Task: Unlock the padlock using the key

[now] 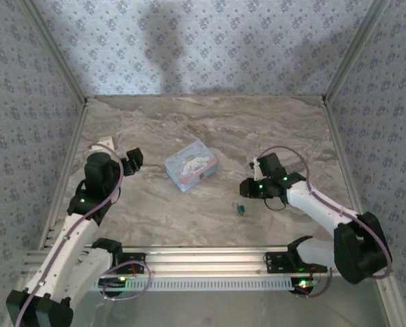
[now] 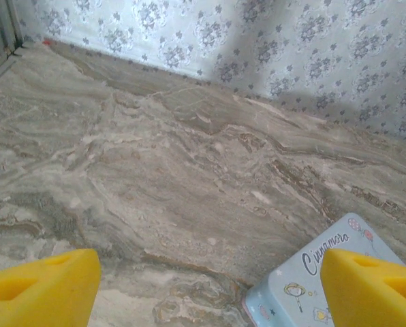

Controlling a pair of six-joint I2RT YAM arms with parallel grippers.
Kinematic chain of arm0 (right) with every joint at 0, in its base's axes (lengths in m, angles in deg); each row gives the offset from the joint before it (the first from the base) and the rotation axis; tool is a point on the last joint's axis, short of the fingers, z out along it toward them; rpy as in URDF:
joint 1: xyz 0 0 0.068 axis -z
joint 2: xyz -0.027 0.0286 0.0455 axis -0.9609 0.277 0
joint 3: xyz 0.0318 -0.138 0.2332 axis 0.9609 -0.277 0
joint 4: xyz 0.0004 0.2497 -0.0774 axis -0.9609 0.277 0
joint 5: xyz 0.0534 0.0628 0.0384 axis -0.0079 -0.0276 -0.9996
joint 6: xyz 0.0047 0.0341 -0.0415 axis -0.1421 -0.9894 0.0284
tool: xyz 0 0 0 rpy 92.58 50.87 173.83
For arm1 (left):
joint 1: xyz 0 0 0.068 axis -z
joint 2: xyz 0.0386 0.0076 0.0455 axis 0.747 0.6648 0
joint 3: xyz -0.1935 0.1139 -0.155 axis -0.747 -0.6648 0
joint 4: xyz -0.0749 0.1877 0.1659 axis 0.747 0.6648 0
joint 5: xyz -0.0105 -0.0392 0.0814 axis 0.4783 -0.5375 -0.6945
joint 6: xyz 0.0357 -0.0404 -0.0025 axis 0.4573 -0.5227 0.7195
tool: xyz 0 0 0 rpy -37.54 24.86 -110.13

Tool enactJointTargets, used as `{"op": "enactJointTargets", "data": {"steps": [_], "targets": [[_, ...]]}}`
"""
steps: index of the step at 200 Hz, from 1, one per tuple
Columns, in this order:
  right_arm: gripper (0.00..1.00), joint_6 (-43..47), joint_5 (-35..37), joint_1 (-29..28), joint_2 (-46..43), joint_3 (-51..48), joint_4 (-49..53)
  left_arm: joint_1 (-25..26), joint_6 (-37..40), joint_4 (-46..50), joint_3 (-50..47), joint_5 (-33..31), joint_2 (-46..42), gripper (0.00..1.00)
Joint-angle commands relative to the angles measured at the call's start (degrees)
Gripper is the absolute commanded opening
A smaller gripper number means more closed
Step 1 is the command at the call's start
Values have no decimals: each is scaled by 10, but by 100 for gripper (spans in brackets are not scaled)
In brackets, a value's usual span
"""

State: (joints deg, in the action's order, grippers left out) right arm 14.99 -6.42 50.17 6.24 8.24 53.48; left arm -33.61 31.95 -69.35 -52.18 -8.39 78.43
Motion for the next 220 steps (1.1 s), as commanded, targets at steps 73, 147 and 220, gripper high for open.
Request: {"op": "enactJointTargets", "data": {"steps": [73,147,220], "targets": [[100,125,199,169,-156,-44,-155,-26,130,-102,-49,-103,49,85],[100,226,144,276,-36,-231,-603,-84,159,-244,-125,-62,147,87],[100,229,102,289,160,-236,-811,-109,230,-495,-169,17,315,87]]}}
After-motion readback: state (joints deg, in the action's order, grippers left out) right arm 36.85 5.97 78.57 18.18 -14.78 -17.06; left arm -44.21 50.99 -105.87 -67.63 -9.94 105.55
